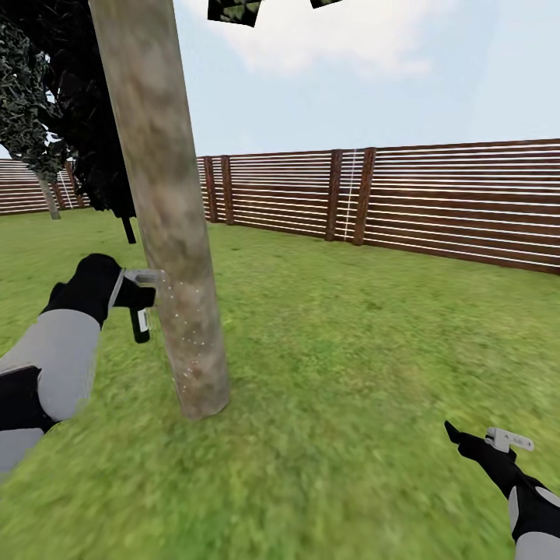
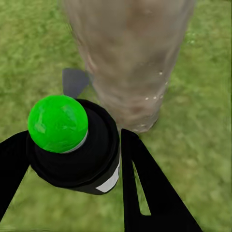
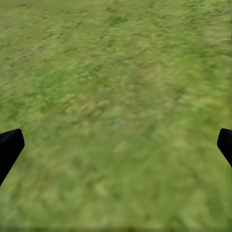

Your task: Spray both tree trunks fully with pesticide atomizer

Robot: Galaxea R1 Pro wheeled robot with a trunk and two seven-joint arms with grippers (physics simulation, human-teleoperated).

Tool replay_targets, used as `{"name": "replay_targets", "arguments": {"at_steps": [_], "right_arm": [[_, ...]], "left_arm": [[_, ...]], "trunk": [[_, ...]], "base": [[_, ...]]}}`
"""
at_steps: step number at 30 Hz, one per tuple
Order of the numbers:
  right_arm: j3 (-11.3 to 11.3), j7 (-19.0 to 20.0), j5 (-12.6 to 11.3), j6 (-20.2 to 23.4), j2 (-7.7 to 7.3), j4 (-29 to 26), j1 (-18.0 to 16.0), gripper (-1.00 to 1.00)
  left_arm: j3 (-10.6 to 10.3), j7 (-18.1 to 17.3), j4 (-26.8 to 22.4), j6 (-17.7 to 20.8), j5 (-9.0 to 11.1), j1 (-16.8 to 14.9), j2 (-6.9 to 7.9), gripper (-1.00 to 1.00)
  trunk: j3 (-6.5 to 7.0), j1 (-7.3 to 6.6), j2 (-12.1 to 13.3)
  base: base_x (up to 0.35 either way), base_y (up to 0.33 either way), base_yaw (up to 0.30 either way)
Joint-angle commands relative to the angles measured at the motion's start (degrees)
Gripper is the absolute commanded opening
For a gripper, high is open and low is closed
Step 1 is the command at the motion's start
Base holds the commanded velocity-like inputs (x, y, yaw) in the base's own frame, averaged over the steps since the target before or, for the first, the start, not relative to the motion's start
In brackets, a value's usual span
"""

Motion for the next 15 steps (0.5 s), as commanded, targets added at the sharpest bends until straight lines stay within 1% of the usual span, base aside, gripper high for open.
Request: {"name": "replay_targets", "arguments": {"at_steps": [1,2,4,6,9,13,15], "right_arm": [[0.0,0.0,0.0,0.0,0.0,0.0,0.0,1.0],[0.0,0.0,0.0,0.0,-0.01,0.0,0.0,1.0],[0.0,0.0,0.0,0.0,-0.01,0.0,0.0,1.0],[0.0,0.0,0.0,0.0,-0.01,0.0,0.0,1.0],[0.0,0.0,0.0,0.0,0.0,0.0,0.0,1.0],[0.0,0.0,0.0,0.0,0.0,0.0,0.0,1.0],[0.0,0.0,0.0,0.0,0.0,0.0,0.0,1.0]], "left_arm": [[-0.1,-0.1,0.1,0.0,0.5,-0.1,0.73,-1.0],[-0.6,-0.1,0.2,0.0,0.5,-0.1,1.49,-1.0],[-2.3,-0.1,1.1,0.0,0.5,-0.1,2.29,-1.0],[-3.4,-0.2,1.6,0.0,0.5,-0.1,2.93,-1.0],[-4.3,-0.2,3.7,-0.1,0.5,-0.1,3.01,-1.0],[-4.4,-0.2,9.1,-0.6,0.5,0.1,2.81,-1.0],[-4.4,-0.2,9.7,-1.1,0.5,0.3,2.8,-1.0]], "trunk": [[0.0,0.0,0.0],[0.0,0.0,0.0],[0.0,0.0,0.0],[0.0,0.0,0.0],[0.0,0.0,0.0],[0.0,0.0,0.0],[0.0,0.0,0.0]], "base": [[0.0,0.0,0.0],[0.0,0.0,0.0],[0.0,0.0,0.0],[0.0,0.0,0.0],[0.0,0.0,0.0],[0.0,0.0,0.0],[0.0,0.0,0.0]]}}
